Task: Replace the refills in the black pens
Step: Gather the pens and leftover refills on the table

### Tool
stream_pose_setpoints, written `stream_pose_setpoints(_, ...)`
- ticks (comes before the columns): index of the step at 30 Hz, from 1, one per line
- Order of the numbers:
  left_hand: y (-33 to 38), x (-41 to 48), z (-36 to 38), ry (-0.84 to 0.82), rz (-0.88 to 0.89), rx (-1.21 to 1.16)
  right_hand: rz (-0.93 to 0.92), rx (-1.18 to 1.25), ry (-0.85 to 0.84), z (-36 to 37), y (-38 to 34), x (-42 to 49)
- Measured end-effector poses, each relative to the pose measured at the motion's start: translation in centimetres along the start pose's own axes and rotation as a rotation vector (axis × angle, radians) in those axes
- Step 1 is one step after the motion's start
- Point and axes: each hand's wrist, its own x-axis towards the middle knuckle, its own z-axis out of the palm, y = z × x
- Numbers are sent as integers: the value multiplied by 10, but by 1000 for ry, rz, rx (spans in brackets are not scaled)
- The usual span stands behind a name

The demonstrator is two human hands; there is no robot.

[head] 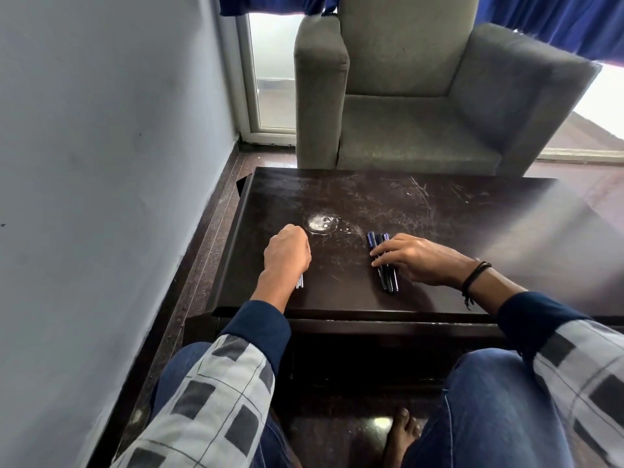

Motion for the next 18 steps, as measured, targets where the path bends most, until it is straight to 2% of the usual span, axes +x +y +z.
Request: stream_pose_setpoints(18,-8,7,-5,24,-59,76,26,11,-33,-3,-5,1)
